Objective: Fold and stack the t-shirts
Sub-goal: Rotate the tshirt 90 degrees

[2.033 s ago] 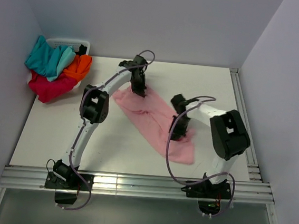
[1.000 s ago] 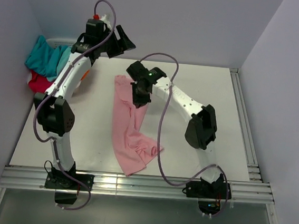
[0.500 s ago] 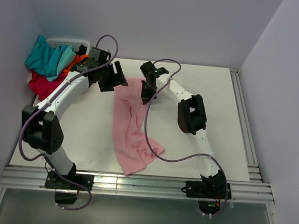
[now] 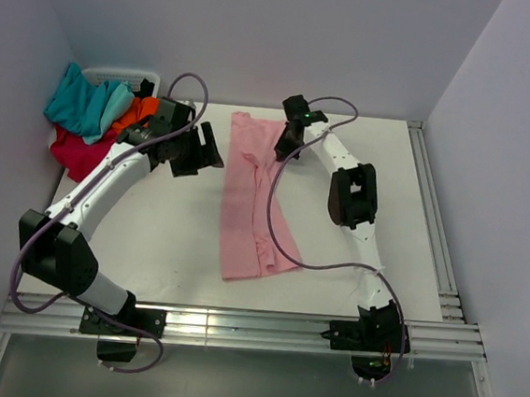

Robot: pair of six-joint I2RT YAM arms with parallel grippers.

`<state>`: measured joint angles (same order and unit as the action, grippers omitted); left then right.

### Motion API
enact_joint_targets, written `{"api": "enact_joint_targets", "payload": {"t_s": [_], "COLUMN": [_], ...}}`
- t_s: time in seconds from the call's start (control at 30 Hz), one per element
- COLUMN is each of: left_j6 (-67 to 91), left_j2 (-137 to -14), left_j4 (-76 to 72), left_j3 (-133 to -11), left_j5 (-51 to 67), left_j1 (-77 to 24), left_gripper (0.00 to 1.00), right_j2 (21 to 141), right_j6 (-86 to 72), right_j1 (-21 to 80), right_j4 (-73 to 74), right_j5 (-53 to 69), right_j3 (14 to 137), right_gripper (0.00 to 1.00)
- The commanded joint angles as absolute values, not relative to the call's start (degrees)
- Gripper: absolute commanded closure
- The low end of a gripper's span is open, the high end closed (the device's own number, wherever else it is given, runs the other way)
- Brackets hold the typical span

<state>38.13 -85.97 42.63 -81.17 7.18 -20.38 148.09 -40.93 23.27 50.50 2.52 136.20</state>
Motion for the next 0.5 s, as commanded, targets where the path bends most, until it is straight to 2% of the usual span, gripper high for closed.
{"api": "enact_joint_targets", "payload": {"t_s": [0.0, 0.1, 0.2, 0.23, 0.3, 0.43, 0.47], "left_j6": [37.09, 36.74, 36.56, 36.65, 36.83, 37.61, 37.79], "left_j2": [-84.64, -85.25, -86.22, -86.39, -86.84, -87.45, -87.54], "left_j4": [43.77, 43.42, 42.54, 42.1, 41.23, 38.77, 37.89], "left_j3": [-79.46, -79.54, -79.81, -79.8, -79.37, -78.05, -77.61], "left_j5": [5.54, 5.36, 5.54, 5.62, 6.24, 7.29, 7.56], "left_j1": [-21.53, -22.76, -23.82, -24.08, -25.05, -27.24, -27.86], "left_gripper": [0.21, 0.21, 0.21, 0.22, 0.22, 0.22, 0.22], "right_j2": [145.38, 141.96, 134.58, 132.21, 125.09, 110.86, 104.83], "right_j6": [-44.74, -43.6, -41.49, -41.05, -40.96, -41.74, -42.01], "right_j1": [19.17, 17.84, 17.49, 17.58, 17.58, 17.84, 18.1], "right_j4": [47.03, 44.91, 41.93, 41.66, 42.1, 43.24, 42.63], "right_j5": [-0.29, 3.06, 5.35, 5.71, 5.1, 4.22, 3.87], "right_j3": [136.85, 135.71, 129.15, 127.02, 120.28, 104.45, 96.5], "right_gripper": [0.99, 0.85, 0.61, 0.57, 0.53, 0.53, 0.53]}}
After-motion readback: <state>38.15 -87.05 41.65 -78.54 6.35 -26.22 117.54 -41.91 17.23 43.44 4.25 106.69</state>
